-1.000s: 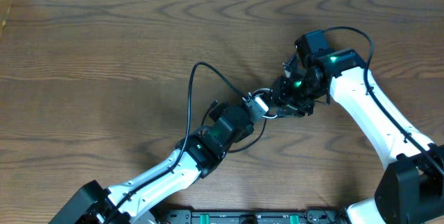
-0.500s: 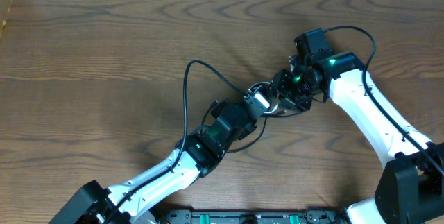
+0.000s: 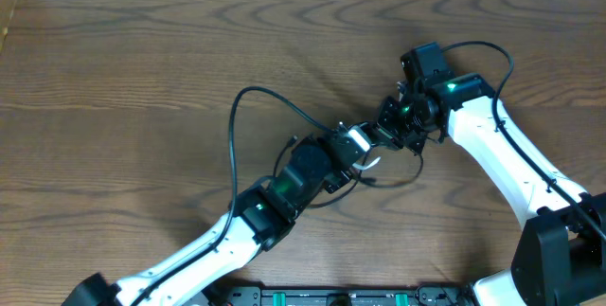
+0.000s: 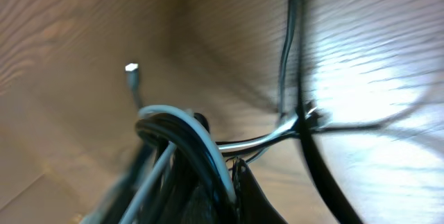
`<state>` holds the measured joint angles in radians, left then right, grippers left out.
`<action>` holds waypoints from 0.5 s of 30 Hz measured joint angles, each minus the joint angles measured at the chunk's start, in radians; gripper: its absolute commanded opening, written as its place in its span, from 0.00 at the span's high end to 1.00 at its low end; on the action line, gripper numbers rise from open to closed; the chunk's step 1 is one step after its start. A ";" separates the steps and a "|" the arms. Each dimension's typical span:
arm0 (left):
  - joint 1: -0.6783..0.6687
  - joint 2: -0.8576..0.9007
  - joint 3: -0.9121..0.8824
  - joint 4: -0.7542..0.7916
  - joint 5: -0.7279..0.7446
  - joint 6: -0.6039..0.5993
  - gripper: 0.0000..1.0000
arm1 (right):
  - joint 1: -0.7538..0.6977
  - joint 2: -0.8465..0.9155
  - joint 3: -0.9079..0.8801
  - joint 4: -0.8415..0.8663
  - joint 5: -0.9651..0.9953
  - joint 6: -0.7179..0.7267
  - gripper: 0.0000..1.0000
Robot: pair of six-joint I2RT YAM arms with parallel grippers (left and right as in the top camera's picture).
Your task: Untangle cables
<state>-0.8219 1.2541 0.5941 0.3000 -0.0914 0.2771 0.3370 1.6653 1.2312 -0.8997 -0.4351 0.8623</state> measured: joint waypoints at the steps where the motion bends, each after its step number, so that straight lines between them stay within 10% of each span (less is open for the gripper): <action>1: 0.000 -0.012 0.000 -0.013 0.000 0.000 0.72 | 0.000 0.000 -0.003 0.000 0.025 0.000 0.99; 3: 0.000 -0.020 0.000 -0.032 0.001 -0.004 0.92 | 0.000 0.000 -0.005 -0.001 0.082 0.000 0.99; 14: 0.002 -0.020 0.000 -0.039 0.011 -0.043 0.92 | 0.000 0.002 -0.010 0.003 0.193 -0.065 0.99; 15: 0.001 -0.020 0.000 -0.040 0.012 -0.054 0.76 | 0.000 0.002 -0.010 0.003 0.195 -0.075 0.99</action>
<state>-0.8207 1.2343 0.5941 0.2604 -0.0792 0.2234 0.3370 1.6672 1.2213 -0.8967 -0.2405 0.7872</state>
